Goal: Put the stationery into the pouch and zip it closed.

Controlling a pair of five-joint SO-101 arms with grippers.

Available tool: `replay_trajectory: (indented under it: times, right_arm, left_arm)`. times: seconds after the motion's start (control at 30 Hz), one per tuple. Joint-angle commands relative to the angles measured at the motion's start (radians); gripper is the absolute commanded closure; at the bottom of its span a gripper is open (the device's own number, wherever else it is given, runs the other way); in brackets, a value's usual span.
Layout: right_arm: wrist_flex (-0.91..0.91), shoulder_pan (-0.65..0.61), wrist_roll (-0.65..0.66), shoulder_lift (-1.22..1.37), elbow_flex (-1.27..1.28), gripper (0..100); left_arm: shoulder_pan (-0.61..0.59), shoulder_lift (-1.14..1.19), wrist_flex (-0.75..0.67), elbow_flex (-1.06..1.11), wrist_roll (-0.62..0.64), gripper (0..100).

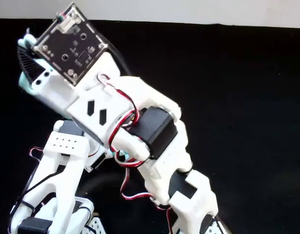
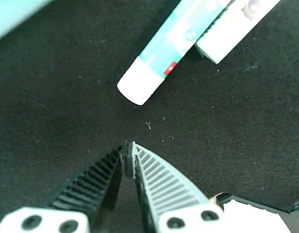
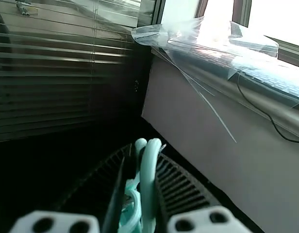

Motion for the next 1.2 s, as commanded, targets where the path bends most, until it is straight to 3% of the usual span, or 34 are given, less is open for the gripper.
replay_trajectory:
  times: [0.0, 0.13, 0.33, 0.47, 1.17]
  right_arm:
    - [0.002, -0.007, 0.011, -0.044, 0.002, 98.7]
    - [0.041, 0.018, 0.029, -0.044, 0.002, 98.7]
    - [0.116, 0.101, 0.034, -0.05, -0.007, 98.7]
    - [0.128, 0.15, 0.032, -0.05, -0.008, 98.7]
    - [0.177, 0.213, -0.032, -0.045, 0.001, 99.0]
  left_arm:
    - [-0.016, -0.008, -0.006, -0.041, 0.009, 99]
    - [-0.024, -0.008, -0.006, -0.041, 0.009, 99]
    - [-0.134, -0.008, -0.038, -0.09, 0.011, 99]
    - [-0.171, -0.01, 0.041, -0.142, 0.005, 99]
    - [-0.166, -0.087, 0.206, -0.183, 0.003, 99]
